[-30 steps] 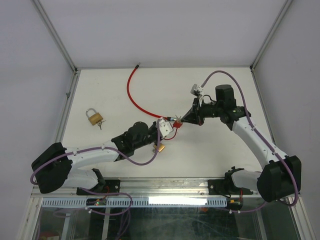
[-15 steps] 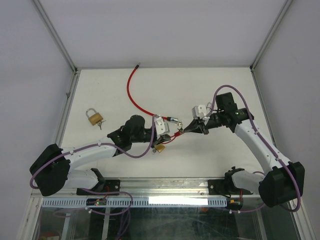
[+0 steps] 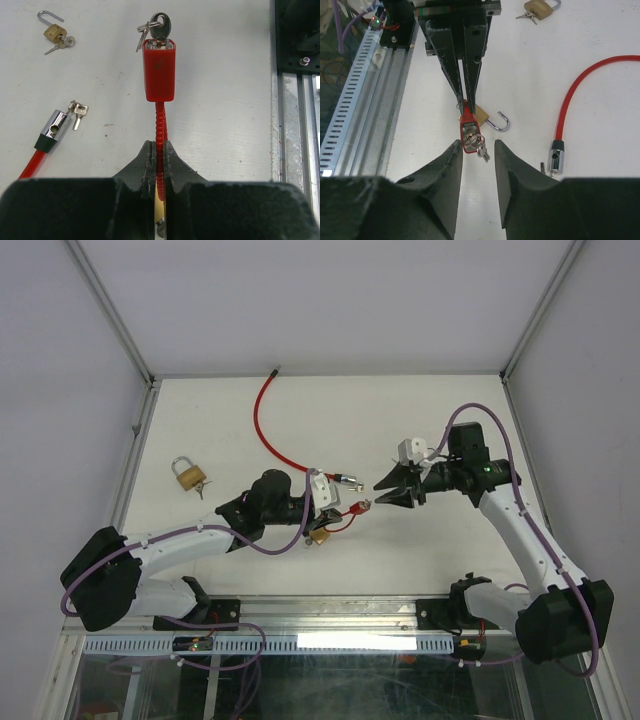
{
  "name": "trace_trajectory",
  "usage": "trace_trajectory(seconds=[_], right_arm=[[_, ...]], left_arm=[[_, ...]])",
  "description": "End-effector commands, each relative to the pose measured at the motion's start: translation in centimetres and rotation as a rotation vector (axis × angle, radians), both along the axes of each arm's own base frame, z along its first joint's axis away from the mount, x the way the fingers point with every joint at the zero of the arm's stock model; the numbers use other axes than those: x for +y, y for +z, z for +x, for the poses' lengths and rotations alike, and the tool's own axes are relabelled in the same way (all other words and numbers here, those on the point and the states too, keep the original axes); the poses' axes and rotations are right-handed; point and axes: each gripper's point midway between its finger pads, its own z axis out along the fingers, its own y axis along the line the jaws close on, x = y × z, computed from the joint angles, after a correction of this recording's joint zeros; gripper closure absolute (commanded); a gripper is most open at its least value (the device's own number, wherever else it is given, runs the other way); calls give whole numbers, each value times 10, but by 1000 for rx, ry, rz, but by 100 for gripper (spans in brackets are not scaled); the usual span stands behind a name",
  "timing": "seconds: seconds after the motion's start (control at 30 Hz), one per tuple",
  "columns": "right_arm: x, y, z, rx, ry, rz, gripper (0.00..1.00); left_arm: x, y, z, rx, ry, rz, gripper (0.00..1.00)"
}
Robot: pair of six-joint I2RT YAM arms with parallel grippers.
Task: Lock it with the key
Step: Lock the lock.
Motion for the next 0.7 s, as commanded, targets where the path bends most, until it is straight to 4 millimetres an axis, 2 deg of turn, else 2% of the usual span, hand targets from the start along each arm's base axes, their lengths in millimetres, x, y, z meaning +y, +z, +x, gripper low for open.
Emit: trace_trajectory(seconds=[0.0,0.2,0.33,0.67], right_arm=[[3,32,0,80,-23,94,63],[6,22,3,145,-61,65,53],[11,10,6,159,-91,9,53],[12,-12,9,127,-113,-93,62]], left_arm=[[-6,37,6,-73,-4,-88,100],[-7,37,7,-69,-3,-87,100],[-8,36,7,-64,-2,-85,100],[-8,36,8,-62,0,-84,100]])
